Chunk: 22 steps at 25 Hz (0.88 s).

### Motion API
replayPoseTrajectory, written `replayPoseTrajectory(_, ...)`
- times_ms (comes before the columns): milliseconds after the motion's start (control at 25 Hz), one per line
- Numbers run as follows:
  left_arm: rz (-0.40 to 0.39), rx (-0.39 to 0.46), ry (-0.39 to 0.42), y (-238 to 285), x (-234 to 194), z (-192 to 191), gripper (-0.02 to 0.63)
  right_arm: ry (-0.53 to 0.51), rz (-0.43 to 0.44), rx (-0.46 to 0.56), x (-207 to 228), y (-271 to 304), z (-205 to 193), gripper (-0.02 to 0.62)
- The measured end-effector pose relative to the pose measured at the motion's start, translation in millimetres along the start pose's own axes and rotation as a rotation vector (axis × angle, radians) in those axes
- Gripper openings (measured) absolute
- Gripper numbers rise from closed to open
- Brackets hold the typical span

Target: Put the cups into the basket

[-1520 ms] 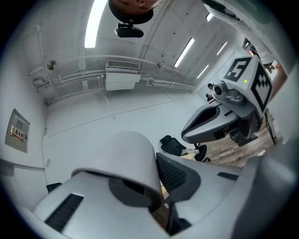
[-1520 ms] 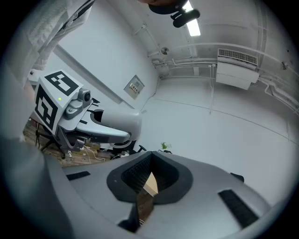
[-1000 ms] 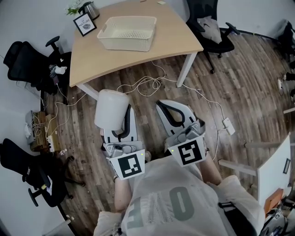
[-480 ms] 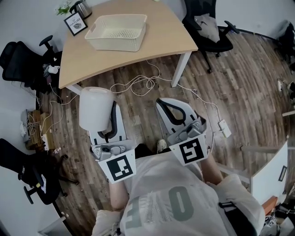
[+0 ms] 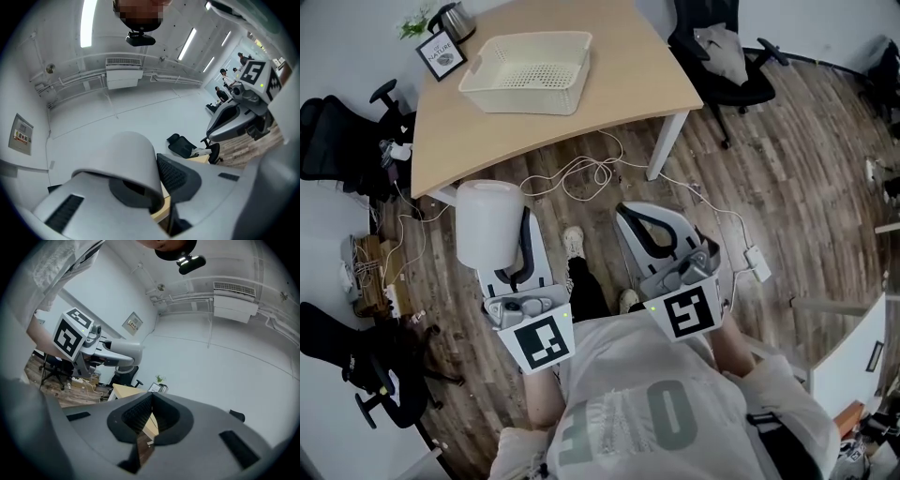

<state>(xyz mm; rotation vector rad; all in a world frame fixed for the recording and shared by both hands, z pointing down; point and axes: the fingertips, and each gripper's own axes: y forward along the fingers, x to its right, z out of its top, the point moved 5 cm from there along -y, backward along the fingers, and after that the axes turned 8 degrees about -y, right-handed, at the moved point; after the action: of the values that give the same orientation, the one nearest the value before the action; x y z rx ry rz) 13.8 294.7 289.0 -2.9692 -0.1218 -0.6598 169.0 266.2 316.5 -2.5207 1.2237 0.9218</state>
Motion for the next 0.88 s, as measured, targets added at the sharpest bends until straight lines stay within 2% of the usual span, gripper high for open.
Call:
replayPoseTrajectory(160, -0.021, 0.012, -0.013, 35, -11, -13, 0.052, -0.001, -0.006, -0.024, 14, 31, -10, -0.002)
replayPoseTrajectory(360, -0.042, 0.015, -0.021, 92, -44, -47, 0.052, -0.001, -0.03, -0.043, 32, 95, -18, -0.002)
replayPoseTrajectory(680, -0.074, 0.053, -0.049, 187, -105, -77, 0.052, 0.001, -0.063, -0.067, 72, 204, -26, -0.002)
replayPoseTrajectory(880, -0.101, 0.071, -0.047, 240, -156, -89, 0.052, -0.013, -0.057, -0.073, 91, 277, -13, -0.002)
